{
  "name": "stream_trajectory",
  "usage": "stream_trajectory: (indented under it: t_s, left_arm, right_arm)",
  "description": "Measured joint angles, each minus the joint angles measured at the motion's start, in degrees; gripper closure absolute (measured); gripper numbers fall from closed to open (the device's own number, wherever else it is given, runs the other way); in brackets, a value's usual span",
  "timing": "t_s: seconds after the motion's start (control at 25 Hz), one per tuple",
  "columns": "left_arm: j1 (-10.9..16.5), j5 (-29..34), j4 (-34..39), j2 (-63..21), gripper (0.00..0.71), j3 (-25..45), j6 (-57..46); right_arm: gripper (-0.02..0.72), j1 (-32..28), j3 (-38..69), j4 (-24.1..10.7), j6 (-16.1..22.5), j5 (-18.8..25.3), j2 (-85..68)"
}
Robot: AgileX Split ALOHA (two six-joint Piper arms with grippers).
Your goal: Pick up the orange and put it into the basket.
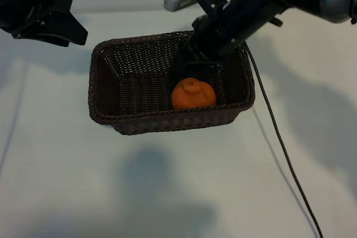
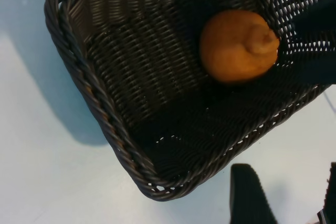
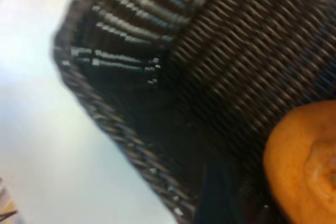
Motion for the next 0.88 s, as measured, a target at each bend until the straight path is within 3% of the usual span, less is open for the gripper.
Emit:
stream_trajectory:
  t_s: [0.48,0.88]
  left_arm:
    - [0.0,0.0,0.0,0.0,0.305,0.0,0.49]
    - [0.0,0.0,0.0,0.0,0.305,0.0,0.7]
  right_arm:
    - [0.189,-2.19,-2.74,-7.24,1.37,11.4,-6.72]
    - [0.189,-3.4,-2.79,-10.52,1.32,14.98,-9.66]
